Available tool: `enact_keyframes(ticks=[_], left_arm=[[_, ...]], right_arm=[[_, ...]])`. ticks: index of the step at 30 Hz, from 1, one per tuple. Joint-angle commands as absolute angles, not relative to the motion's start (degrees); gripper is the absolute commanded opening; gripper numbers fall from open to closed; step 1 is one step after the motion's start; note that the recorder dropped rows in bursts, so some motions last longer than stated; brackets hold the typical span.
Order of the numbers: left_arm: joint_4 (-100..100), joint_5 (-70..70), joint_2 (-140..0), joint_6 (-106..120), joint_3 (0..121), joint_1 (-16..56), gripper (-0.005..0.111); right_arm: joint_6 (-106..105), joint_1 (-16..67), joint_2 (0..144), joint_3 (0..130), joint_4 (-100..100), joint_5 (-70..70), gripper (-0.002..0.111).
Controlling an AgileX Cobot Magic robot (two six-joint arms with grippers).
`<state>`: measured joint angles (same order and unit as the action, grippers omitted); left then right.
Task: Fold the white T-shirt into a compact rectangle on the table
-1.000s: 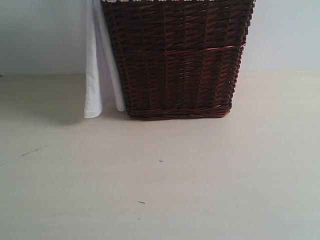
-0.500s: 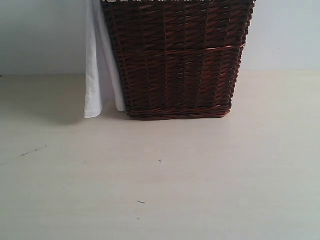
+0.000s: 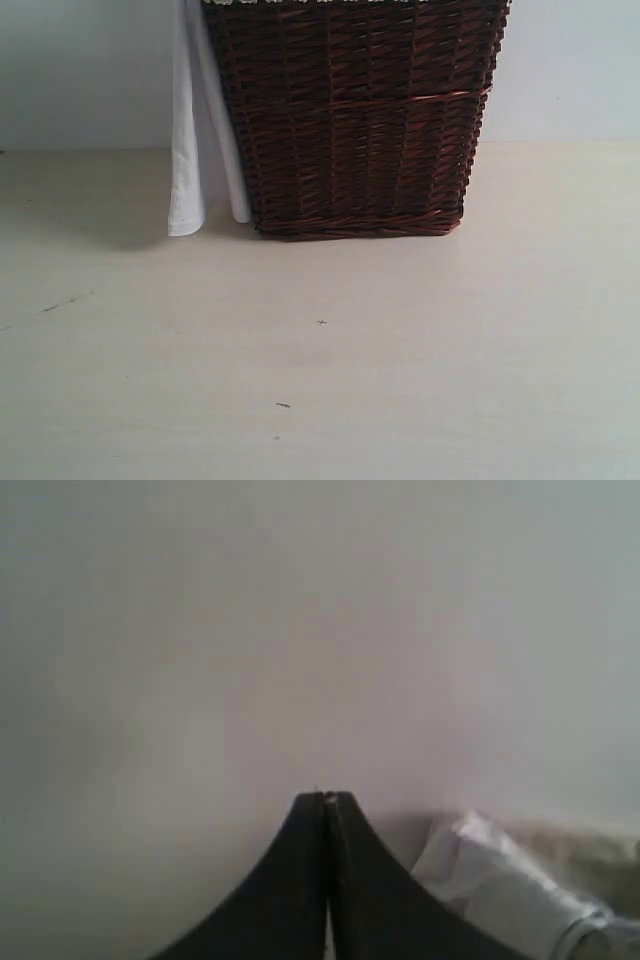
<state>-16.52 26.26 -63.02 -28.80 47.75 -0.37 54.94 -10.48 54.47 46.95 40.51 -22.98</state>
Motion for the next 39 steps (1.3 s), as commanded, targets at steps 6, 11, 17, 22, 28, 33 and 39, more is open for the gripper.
enact_keyframes(ticks=[6,11,17,22,28,33,39], left_arm=[[-24.9,0.5,-79.5,-29.2,60.4,0.0,0.000],[-25.8,0.4,-82.0,-28.0,60.8,2.2,0.000],[-36.9,8.3,-83.9,-30.0,60.8,10.0,0.000],[-53.3,33.2,-84.3,-54.7,61.2,11.1,0.000],[-82.2,37.9,-87.5,-87.9,71.8,9.8,0.000],[-99.9,25.4,-88.8,-116.7,79.0,7.2,0.000],[-99.9,14.0,-88.9,-114.0,80.8,5.2,0.000]], right_arm=[[92.0,-10.4,70.0,59.9,77.3,-19.6,0.020],[110.3,-10.4,74.1,65.6,99.1,-20.2,0.020],[113.2,-10.4,75.9,68.1,99.9,-22.5,0.020],[111.3,-10.4,75.9,68.3,99.9,-22.3,0.020],[109.5,-10.4,75.9,68.3,99.9,-21.0,0.020],[109.0,-10.4,75.9,68.3,99.9,-20.3,0.020],[108.1,-10.4,75.9,68.3,99.9,-20.0,0.020]])
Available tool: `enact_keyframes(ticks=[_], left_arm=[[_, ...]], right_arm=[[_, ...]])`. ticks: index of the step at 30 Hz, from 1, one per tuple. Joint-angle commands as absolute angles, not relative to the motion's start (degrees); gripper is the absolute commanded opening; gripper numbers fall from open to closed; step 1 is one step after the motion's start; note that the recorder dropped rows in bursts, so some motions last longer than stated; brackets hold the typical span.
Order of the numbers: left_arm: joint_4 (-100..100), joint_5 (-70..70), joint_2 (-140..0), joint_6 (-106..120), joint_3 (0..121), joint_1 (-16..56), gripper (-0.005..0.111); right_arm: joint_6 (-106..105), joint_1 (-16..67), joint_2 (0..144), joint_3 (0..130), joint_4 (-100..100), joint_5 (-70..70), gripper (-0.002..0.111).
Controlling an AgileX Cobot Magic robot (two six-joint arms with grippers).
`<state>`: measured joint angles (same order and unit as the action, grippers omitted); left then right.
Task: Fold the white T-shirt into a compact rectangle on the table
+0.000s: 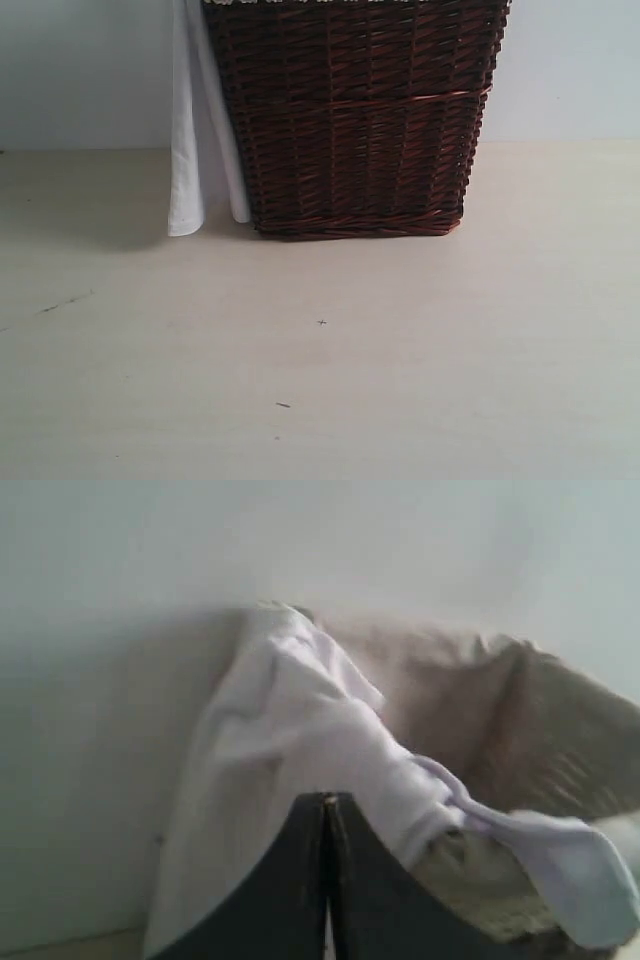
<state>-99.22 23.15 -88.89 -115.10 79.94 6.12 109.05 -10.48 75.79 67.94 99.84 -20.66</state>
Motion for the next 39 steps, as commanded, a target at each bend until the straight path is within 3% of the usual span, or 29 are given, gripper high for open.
enact_keyframes(ticks=[1,6,11,15,19,25,28,33,34,35,39], left_arm=[[-99.9,9.7,-88.9,-110.8,80.8,5.2,0.000],[-99.9,-14.0,-89.4,-93.2,78.6,5.7,0.000],[-79.9,-39.3,-94.7,-52.8,82.9,6.5,0.000],[-42.8,-39.6,-97.9,-21.6,90.1,3.1,0.000],[11.8,-41.6,-98.7,27.5,94.6,-0.5,0.000],[31.0,-44.3,-98.5,43.5,97.4,-0.3,0.002],[34.5,-44.3,-98.7,47.5,97.4,1.7,0.022],[37.6,-44.3,-99.1,54.2,97.4,6.3,0.089],[37.6,-44.3,-99.3,54.5,97.4,7.1,0.097],[37.7,-44.6,-99.6,55.3,97.4,8.0,0.104],[37.7,-45.3,-101.7,57.3,97.4,10.8,0.105]], right_arm=[[108.1,-10.4,75.9,68.3,99.9,-20.0,0.020],[106.9,-10.4,75.9,68.3,99.9,-19.0,0.020],[105.5,-10.4,75.9,68.3,99.9,-16.2,0.020],[105.5,-10.4,75.9,68.3,99.9,-16.3,0.020],[105.5,-10.4,75.9,68.3,99.9,-16.8,0.020],[105.5,-10.4,75.9,68.3,99.9,-17.7,0.020],[105.5,-10.4,75.9,68.3,99.9,-17.7,0.020],[105.5,-10.4,75.9,68.3,99.9,-18.4,0.020],[105.5,-10.4,75.9,68.3,99.9,-18.4,0.020],[105.5,-10.4,75.9,68.3,99.9,-18.4,0.020],[105.5,-10.4,75.9,68.3,99.9,-19.1,0.020]])
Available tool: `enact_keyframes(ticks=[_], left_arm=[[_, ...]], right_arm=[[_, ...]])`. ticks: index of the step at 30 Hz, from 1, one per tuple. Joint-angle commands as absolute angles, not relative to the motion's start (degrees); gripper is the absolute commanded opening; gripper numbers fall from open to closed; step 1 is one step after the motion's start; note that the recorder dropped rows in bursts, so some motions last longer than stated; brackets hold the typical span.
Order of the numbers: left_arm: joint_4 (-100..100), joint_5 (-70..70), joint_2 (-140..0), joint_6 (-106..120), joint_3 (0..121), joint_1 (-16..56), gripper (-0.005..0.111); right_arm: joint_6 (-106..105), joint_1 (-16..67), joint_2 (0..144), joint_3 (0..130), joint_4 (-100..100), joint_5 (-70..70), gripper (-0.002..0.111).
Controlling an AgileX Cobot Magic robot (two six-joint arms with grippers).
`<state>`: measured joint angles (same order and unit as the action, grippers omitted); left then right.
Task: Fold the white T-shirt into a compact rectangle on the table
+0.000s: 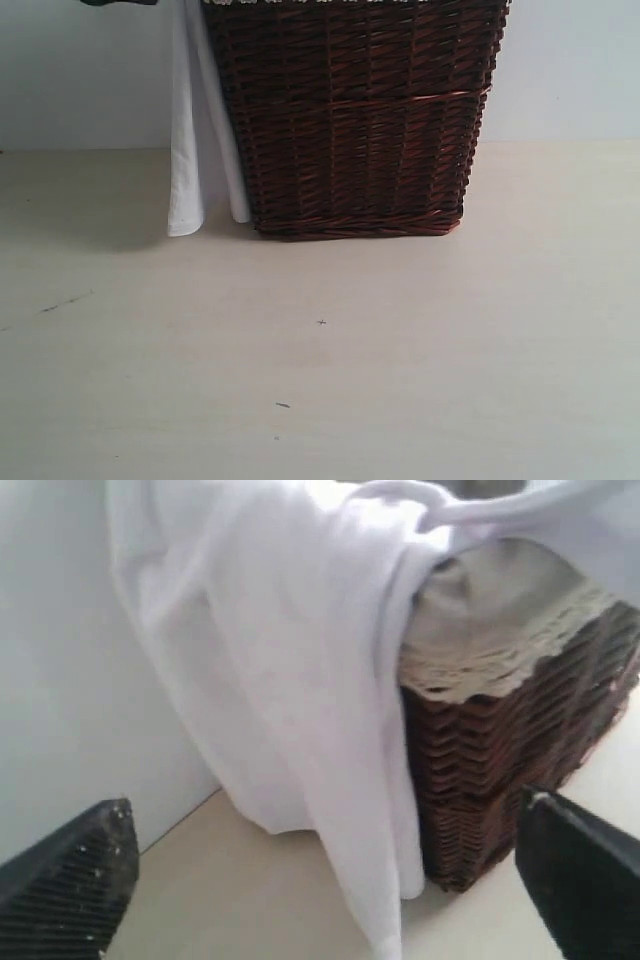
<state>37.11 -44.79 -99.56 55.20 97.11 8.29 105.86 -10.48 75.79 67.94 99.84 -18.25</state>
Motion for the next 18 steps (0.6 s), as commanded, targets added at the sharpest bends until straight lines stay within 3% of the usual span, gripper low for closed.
enact_keyframes(ticks=[1,18], left_arm=[[37.7,-45.2,-102.2,58.0,97.4,11.4,0.105],[33.7,-37.6,-108.8,58.0,97.4,11.9,0.105]], right_arm=[[105.5,-10.4,75.9,68.3,99.9,-19.3,0.020],[105.6,-10.4,75.9,68.3,99.9,-20.4,0.020]])
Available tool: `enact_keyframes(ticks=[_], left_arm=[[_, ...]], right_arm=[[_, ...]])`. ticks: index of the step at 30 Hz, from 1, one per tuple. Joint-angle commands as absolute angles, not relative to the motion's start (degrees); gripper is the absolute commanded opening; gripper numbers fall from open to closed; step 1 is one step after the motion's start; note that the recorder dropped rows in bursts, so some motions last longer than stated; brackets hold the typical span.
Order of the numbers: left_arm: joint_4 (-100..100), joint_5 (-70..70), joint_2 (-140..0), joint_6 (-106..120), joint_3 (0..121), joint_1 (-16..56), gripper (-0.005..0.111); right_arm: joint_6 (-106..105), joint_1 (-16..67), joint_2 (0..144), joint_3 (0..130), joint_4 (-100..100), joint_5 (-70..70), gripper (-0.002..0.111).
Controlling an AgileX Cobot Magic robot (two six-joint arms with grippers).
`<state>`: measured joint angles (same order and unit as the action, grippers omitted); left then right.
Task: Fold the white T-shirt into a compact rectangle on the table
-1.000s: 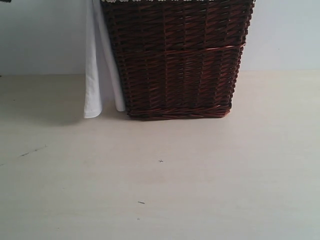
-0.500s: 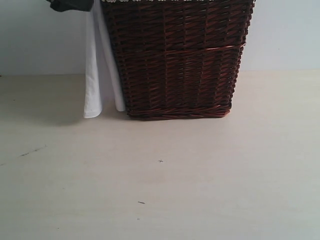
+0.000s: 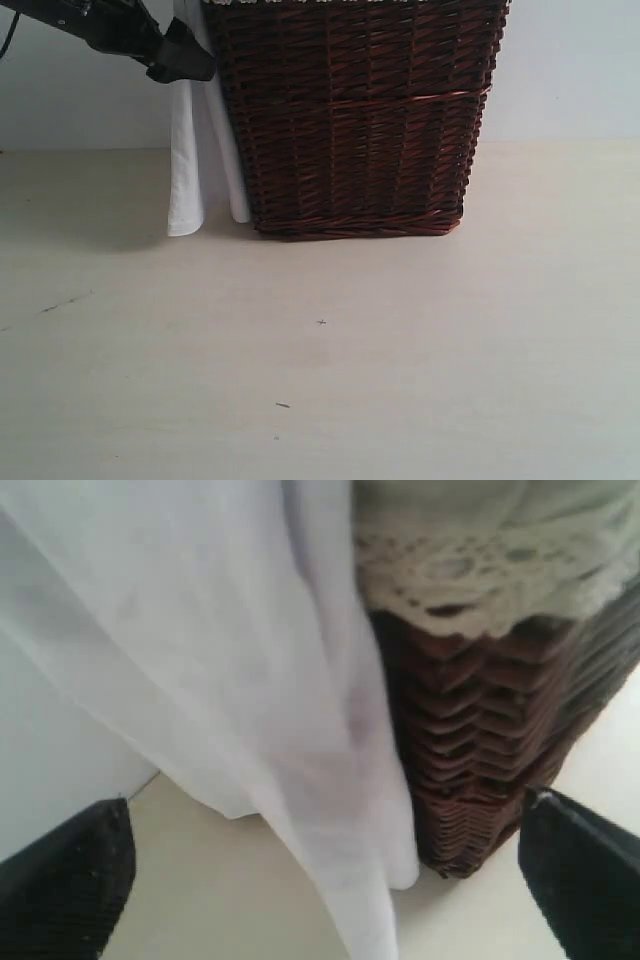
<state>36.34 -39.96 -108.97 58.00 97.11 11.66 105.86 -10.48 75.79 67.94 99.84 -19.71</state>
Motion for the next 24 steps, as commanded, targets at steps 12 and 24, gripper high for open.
enact_keyframes(ticks=[12,24], left_arm=[[32.1,-37.5,-111.3,51.3,97.4,11.9,0.105],[31.6,-37.1,-114.0,51.2,97.4,12.1,0.105]], right_arm=[[105.6,-10.4,75.9,68.3,99.9,-20.5,0.020],[105.6,-10.4,75.9,68.3,99.9,-21.3,0.020]])
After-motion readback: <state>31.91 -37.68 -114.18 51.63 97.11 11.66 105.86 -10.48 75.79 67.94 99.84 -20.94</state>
